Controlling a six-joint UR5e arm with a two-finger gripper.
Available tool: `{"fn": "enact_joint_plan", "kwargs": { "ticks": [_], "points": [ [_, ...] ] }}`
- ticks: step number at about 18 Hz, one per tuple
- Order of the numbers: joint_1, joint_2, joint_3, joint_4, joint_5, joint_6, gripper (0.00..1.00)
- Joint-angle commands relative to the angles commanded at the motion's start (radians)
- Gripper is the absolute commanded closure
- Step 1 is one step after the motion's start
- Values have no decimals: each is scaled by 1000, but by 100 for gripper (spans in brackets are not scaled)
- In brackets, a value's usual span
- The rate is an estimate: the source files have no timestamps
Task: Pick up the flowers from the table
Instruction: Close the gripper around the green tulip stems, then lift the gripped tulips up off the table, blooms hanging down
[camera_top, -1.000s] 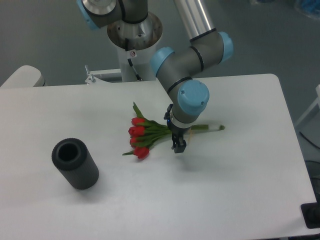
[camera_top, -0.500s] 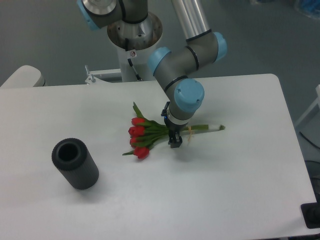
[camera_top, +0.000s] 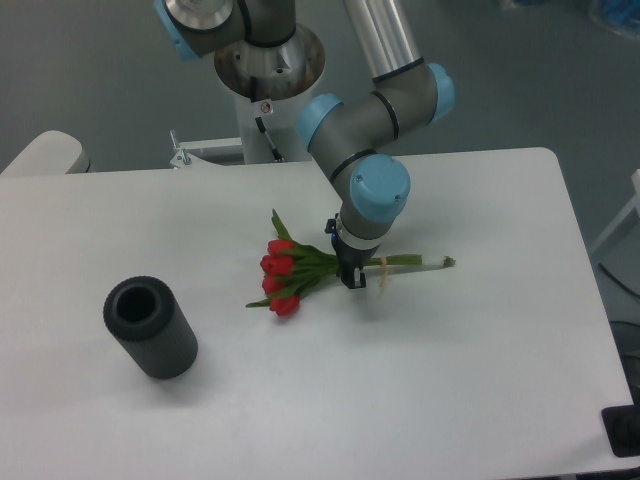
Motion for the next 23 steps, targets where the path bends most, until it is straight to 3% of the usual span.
{"fn": "enact_joint_plan", "kwargs": {
  "ticks": [4, 12, 19, 20, 23],
  "points": [
    [0, 2, 25, -11, 3, -5, 87],
    [-5, -11, 132, -25, -2, -207, 88],
    [-46, -95, 270, -35, -2, -371, 88],
    [-46, -109, 294, -41, 0, -373, 88],
    [-49, -153, 392, -139, 0, -385, 88]
  ]
}}
